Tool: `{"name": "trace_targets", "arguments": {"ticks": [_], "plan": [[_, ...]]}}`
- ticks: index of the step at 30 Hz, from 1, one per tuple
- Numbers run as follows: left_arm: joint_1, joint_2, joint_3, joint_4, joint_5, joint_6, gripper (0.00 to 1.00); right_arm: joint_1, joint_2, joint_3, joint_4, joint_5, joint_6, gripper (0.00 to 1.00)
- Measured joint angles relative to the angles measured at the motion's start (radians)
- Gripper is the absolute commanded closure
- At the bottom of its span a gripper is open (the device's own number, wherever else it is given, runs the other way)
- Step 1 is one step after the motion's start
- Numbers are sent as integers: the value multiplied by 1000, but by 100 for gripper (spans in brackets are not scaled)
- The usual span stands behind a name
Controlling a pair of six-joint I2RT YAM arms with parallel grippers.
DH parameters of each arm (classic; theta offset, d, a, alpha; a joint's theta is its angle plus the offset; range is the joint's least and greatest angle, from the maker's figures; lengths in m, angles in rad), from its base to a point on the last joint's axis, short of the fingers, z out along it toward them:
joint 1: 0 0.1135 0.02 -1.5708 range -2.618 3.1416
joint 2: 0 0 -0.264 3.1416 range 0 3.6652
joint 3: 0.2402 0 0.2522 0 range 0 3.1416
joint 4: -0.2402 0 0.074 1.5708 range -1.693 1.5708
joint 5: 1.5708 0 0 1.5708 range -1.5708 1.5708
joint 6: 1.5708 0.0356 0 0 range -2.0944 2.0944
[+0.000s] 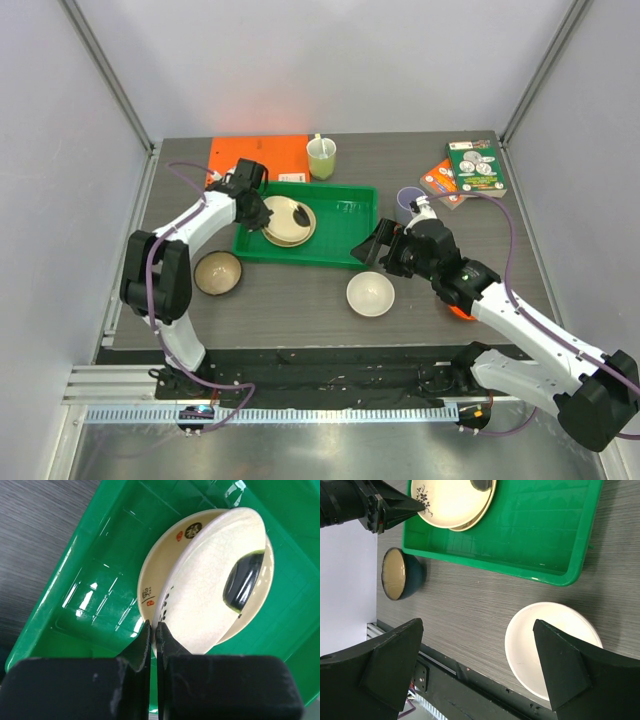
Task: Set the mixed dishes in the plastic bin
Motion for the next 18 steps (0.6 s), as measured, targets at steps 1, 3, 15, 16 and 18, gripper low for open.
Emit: {"name": "trace_targets", "arguments": {"ticks": [1,3,15,16,18], "plan": [[0,7,0,1,4,0,100,0,0,0,0,-2,0,2],[0,11,0,4,11,0,100,-2,0,0,0,-3,-2,2],[0,-85,-31,37,24,-6,100,-3,0,0,0,-8,-2,2],[0,-91,-28,39,26,-8,100,-4,0,0,0,-8,-2,2],[0,-94,-22,45,32,-10,100,-5,0,0,0,-10,-2,2]]}}
